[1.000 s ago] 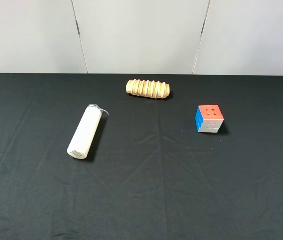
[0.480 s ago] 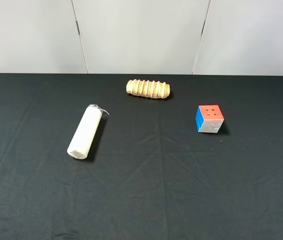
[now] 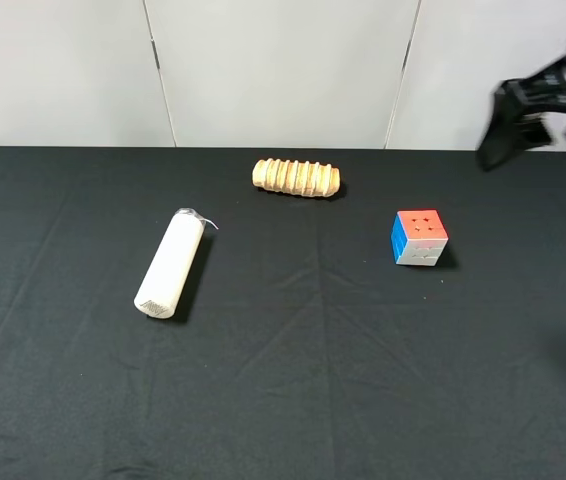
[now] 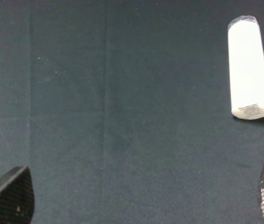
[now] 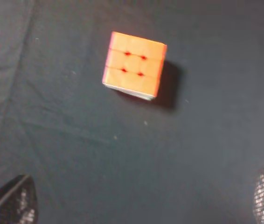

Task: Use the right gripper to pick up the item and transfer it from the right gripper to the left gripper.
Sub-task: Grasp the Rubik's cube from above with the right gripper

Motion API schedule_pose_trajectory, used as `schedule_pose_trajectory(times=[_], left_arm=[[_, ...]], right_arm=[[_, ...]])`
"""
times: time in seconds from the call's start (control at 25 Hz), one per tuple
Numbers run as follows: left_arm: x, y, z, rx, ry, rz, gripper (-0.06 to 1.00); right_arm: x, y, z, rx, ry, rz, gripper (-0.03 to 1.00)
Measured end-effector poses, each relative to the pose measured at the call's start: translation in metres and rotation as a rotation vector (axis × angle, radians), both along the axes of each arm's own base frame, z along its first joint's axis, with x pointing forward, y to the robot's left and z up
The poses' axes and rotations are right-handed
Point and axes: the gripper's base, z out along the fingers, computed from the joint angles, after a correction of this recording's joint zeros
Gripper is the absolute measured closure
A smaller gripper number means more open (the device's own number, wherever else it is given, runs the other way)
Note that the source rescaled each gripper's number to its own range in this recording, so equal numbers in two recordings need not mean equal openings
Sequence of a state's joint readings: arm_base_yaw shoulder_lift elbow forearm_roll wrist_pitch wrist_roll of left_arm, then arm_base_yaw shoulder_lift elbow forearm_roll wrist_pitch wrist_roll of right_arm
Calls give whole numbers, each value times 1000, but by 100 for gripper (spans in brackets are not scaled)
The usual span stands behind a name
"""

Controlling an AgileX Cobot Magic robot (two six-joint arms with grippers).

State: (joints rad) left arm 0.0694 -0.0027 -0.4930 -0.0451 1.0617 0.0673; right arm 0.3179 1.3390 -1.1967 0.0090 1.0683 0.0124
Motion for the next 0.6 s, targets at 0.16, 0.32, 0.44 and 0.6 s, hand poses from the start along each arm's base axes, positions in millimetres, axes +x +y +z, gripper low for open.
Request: schedule_pose_trajectory(times=[0.16,0.32,0.44,0.6], left_arm=[[0,0,0,0,0,0,6],[0,0,0,0,0,0,6],[0,0,0,0,0,0,6],[0,0,0,0,0,0,6]], right_arm=[[20,22,-13,-9,51,30,-3],[41,30,-30,-24,100,-15,-3],[54,32,-47,-63,133,-37,-3],[66,36,-69,-93,184,-38,-3]])
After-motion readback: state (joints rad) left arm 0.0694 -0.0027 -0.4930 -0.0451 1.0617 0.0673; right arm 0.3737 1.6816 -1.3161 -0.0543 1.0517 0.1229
